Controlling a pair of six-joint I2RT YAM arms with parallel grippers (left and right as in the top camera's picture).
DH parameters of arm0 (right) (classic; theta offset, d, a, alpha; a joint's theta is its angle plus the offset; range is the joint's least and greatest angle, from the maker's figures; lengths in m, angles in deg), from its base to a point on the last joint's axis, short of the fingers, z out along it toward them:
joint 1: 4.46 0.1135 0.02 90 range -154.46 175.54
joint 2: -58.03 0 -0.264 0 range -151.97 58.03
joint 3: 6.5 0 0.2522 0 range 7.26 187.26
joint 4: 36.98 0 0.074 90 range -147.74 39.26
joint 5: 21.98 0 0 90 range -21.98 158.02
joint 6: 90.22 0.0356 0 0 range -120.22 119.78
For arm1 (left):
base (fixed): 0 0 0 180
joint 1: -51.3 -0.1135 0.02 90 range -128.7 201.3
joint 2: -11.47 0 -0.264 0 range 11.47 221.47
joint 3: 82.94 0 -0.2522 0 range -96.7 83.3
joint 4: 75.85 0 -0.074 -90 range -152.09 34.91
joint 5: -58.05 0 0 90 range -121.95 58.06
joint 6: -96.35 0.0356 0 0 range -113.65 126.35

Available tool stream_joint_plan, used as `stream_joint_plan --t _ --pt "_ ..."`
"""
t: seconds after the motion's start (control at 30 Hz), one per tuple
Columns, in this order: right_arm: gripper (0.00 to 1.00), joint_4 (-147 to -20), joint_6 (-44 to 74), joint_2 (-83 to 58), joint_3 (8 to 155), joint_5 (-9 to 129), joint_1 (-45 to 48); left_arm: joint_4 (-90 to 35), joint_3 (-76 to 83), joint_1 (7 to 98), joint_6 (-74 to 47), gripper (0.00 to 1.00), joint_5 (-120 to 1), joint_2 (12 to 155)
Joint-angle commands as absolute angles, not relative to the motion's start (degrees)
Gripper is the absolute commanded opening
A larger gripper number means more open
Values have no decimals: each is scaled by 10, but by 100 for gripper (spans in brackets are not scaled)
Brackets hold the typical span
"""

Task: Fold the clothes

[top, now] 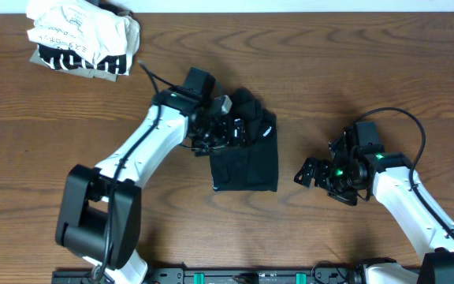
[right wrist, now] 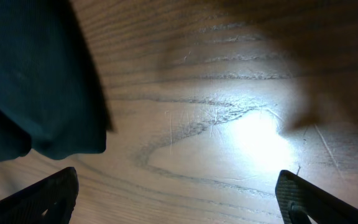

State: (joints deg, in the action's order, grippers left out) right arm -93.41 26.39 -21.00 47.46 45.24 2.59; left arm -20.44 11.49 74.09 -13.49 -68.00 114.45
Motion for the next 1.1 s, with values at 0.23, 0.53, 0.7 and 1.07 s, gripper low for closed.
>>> stream_joint_plan --t 0.23,0.53,0.7,1.07 --pt "99 -938 265 -211 473 440 31 -221 117 756 -144 40 -689 1152" --pt "99 -936 263 -211 473 443 31 -218 117 773 -150 7 -690 1149" --pt "99 -930 263 -211 473 443 31 -221 117 813 -157 6 -690 1149" --pt "99 -932 268 -211 473 480 30 -226 116 894 -164 37 -690 1145"
